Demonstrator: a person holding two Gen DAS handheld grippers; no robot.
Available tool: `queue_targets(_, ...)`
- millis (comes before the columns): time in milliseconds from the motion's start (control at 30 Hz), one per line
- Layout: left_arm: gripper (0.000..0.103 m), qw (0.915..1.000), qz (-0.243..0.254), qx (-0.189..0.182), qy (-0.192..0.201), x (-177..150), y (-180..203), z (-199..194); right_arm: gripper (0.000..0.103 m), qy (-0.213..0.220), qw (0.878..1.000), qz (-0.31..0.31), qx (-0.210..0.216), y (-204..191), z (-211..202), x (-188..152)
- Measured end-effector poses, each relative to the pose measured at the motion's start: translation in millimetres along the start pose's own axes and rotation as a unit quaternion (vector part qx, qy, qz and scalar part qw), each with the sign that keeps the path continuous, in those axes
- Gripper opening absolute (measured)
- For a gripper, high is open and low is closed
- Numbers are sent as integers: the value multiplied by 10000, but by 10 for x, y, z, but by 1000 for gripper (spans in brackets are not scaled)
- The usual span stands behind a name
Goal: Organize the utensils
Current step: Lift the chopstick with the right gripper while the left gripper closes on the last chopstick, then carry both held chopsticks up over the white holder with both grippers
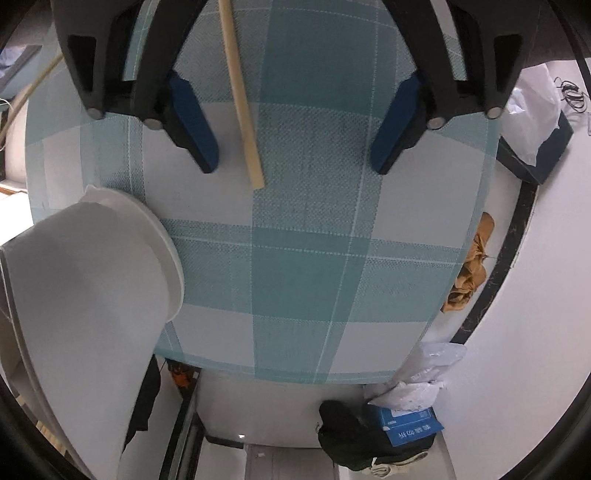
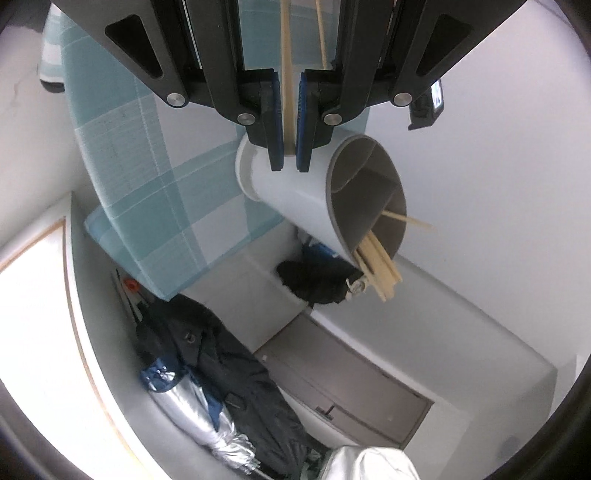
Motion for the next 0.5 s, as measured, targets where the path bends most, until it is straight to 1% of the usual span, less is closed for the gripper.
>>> queue_targets(67,58,9999,-107,25,57,-4,11,-26,6,9,10000,26,14,1,-21,11)
queue_targets(100,53,9999,-152,51,65,-3,22,-38,6,6,10000,38,11,9,-33,13)
queue_targets(167,32,9996,-245,75,68,4,55,-52,6,18,10000,50,27,16,-50,18)
queue_targets(200,26,9994,-306,127,70,9,64,-61,6,32,10000,58,50,15,-66,23)
queue_targets(233,16,9993,-362,117,44,10,84,-61,6,56,10000,49,55,15,-77,26)
queue_targets(267,9,9992,-396,109,16,17,114,-46,6,71,10000,36,60,12,-90,31)
queue_targets(333,3,9989,-445,122,-42,41,143,-36,6,129,9999,-46,43,-11,-138,37)
queue_targets(400,3,9983,-487,311,-6,56,137,-37,6,166,9998,-131,30,-39,-173,38)
queue_targets(500,3,9979,-594,239,-3,80,105,-34,6,210,9994,-264,3,-87,-212,30)
Point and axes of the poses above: each gripper's, at about its wrist camera, not at the fingertips, and z roughly the way its jaws point, y to its right, x to its top, the point moved 4 cm from there along z, roughly the way its jaws point, and after that the axes turned 3 degrees about -x, right-handed, at the moved point
